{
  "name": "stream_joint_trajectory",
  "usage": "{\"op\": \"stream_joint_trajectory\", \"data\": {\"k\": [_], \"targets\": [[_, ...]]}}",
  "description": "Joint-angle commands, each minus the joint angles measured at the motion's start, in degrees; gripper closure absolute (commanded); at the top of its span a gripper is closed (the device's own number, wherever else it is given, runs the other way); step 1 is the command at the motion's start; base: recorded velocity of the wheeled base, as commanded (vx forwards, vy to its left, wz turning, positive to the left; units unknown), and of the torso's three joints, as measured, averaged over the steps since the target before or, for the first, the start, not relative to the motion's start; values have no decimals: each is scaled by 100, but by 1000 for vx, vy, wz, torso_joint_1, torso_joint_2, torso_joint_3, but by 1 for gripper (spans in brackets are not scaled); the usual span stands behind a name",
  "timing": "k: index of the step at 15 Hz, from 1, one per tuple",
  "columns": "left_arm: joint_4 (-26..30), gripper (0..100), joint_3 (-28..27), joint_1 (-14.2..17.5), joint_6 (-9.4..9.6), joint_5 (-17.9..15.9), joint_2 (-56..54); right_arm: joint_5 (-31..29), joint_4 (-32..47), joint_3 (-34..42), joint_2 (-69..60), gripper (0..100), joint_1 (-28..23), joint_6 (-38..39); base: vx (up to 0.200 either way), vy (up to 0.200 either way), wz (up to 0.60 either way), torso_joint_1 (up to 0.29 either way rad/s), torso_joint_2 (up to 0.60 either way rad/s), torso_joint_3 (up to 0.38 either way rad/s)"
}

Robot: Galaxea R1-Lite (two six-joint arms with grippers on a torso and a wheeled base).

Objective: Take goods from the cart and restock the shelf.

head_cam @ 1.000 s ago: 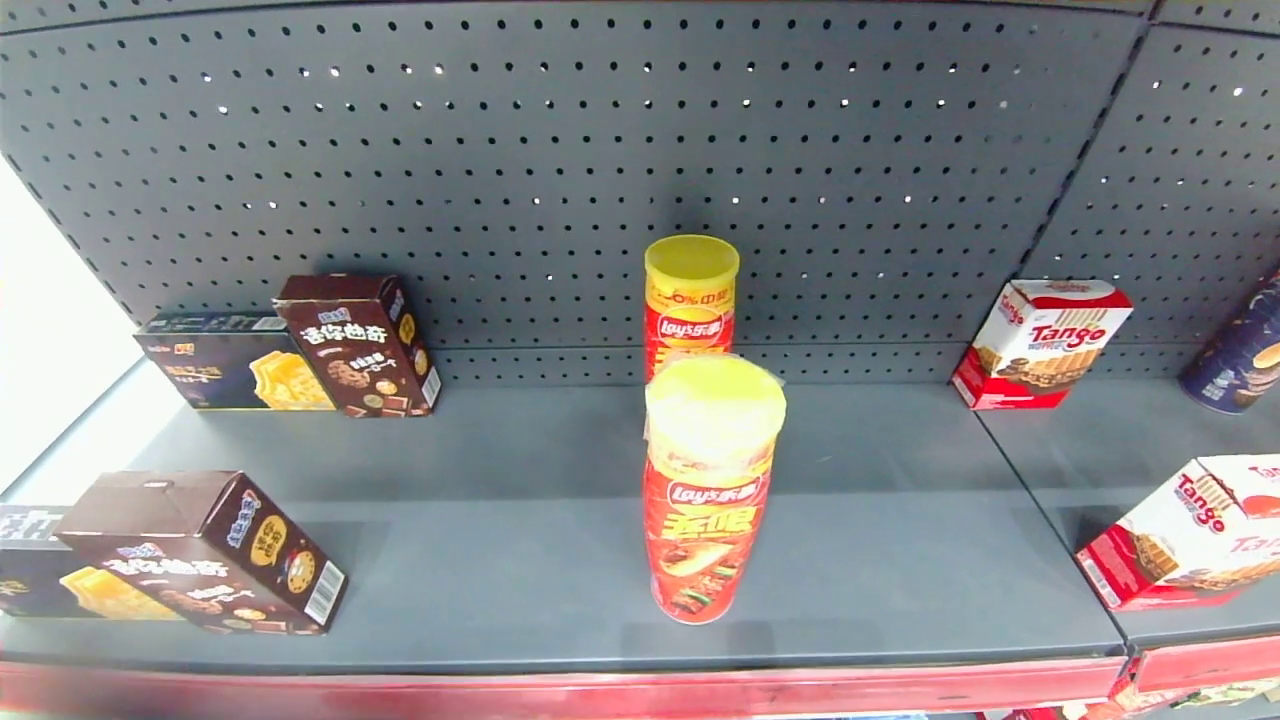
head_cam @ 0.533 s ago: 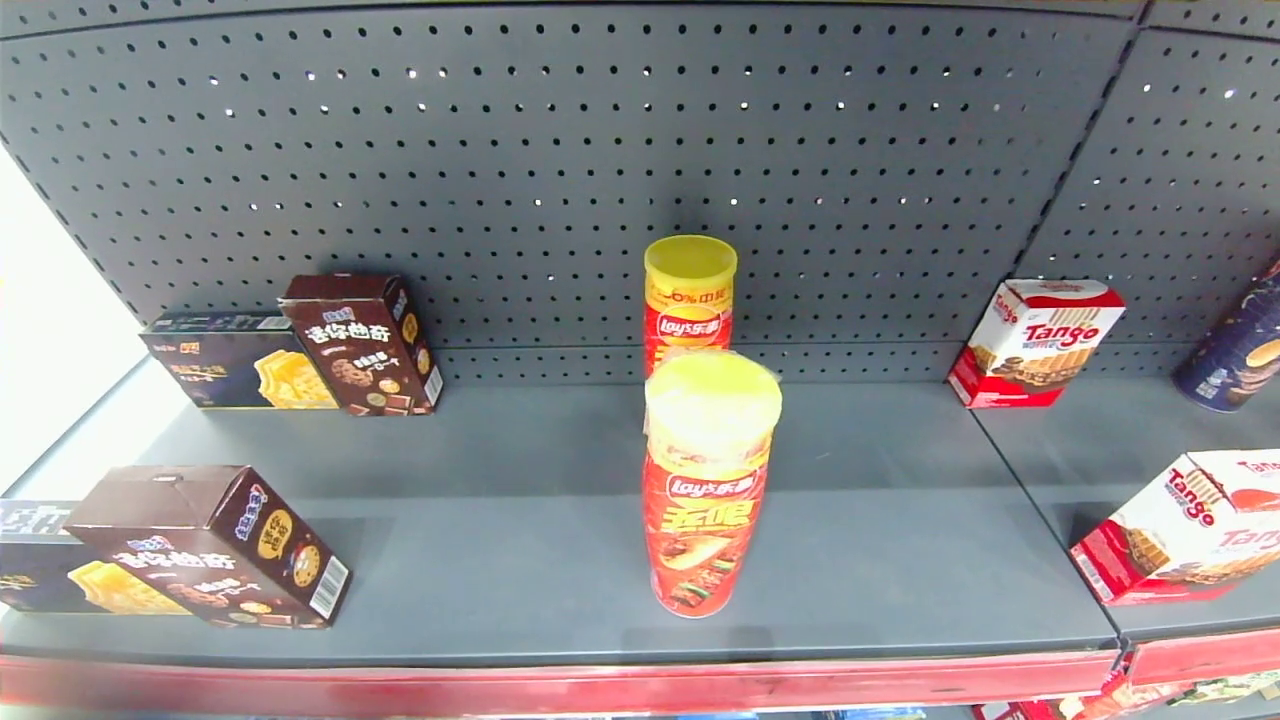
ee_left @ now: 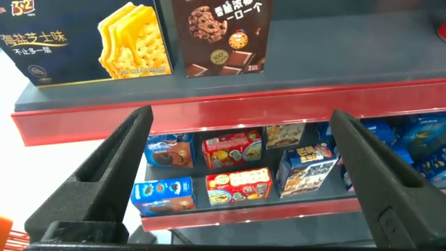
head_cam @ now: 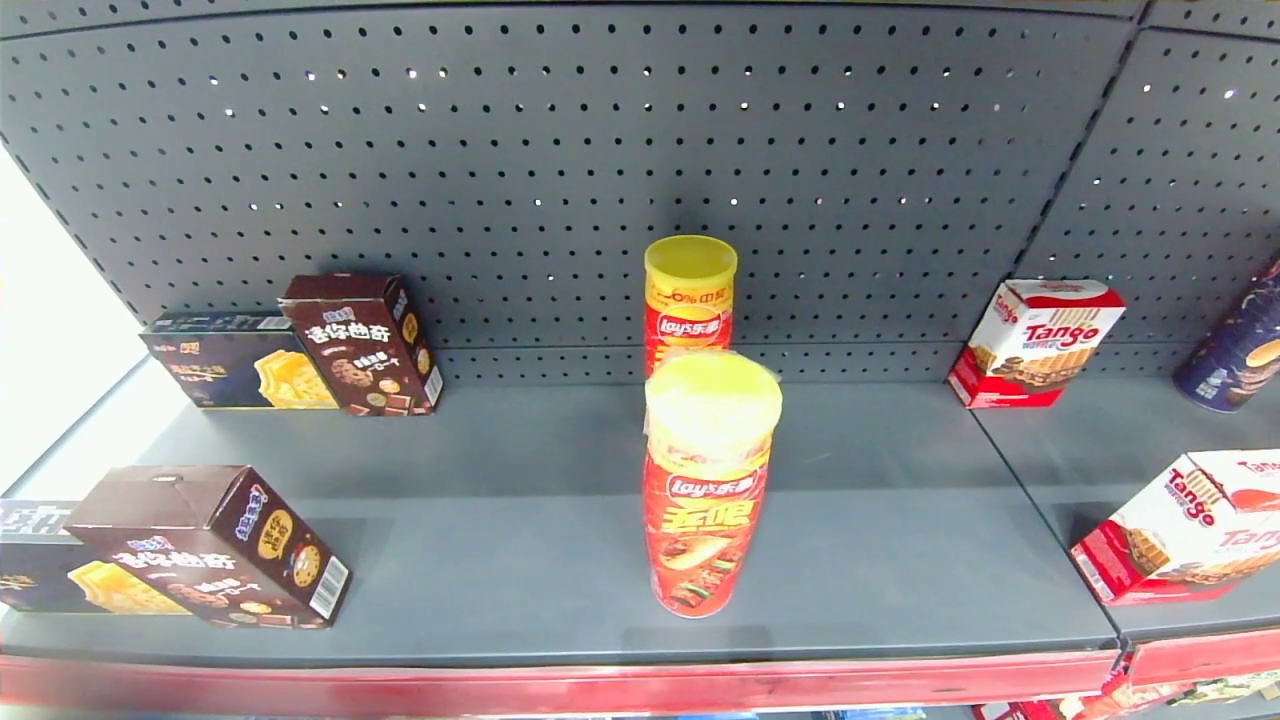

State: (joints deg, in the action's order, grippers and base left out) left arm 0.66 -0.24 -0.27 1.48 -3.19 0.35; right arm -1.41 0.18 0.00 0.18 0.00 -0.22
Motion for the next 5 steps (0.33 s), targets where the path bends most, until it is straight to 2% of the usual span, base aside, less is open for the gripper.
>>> {"op": "stream_joint_trajectory", "data": {"k": [1,5], "targets": [[-4,0,-2,0,2,3,9,1,-1,0,8,0,0,-4,0,0,0,0,0,0],[-4,0,-2,0,2,-6,9,1,-1,0,8,0,0,13,0,0,0,0,0,0]]}}
